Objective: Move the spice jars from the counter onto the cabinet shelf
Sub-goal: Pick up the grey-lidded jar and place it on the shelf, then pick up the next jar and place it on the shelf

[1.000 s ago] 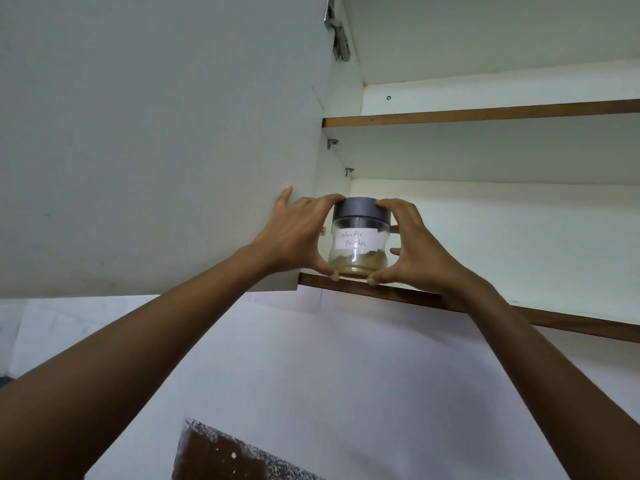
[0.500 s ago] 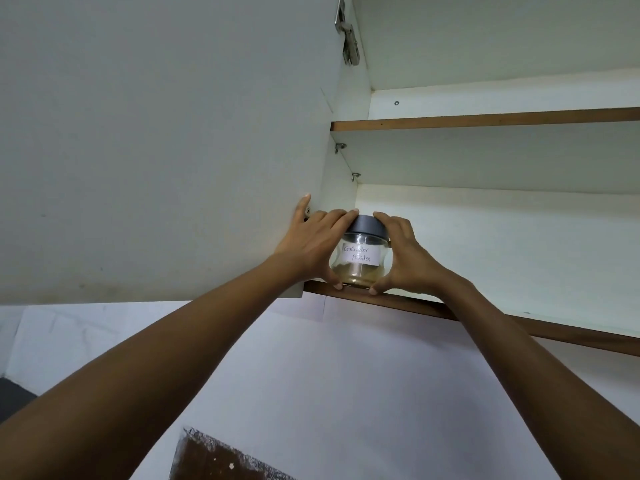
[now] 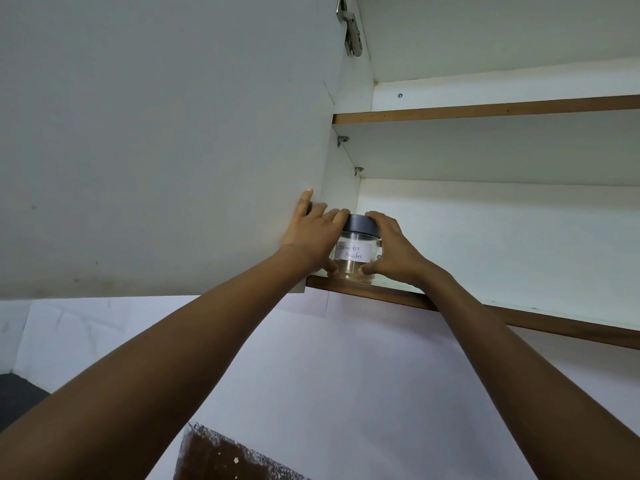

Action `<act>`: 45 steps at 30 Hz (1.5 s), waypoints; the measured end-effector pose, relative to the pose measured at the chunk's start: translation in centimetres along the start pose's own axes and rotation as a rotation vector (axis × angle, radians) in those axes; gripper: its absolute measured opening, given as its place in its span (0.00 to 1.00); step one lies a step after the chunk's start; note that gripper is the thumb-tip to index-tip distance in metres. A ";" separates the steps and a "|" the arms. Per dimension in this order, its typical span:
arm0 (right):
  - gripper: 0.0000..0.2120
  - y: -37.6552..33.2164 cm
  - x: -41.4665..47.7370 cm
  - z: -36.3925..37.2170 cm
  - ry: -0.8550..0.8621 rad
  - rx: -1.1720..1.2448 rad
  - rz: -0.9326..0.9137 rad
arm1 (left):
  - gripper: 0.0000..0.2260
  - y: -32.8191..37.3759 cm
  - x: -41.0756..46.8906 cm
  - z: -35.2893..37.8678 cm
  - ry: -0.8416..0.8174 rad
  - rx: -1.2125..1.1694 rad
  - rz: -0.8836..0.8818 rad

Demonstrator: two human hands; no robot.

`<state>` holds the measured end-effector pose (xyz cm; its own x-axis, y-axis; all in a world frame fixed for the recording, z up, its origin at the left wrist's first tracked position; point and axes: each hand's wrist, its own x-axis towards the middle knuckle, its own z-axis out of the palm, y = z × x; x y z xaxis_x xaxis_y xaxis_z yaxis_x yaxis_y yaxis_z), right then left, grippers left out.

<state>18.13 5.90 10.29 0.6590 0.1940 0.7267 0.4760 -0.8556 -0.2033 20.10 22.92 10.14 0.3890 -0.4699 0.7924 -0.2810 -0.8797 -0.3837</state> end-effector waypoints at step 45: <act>0.23 -23.1 -50.9 15.0 -0.371 0.255 0.325 | 0.15 8.2 -54.3 -7.3 -0.327 -0.986 0.110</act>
<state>-17.69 22.96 -31.86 0.9343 0.1348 0.3300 0.3097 -0.7653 -0.5642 -9.69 41.78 -32.56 0.4949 -0.6703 0.5529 -0.8636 -0.4497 0.2278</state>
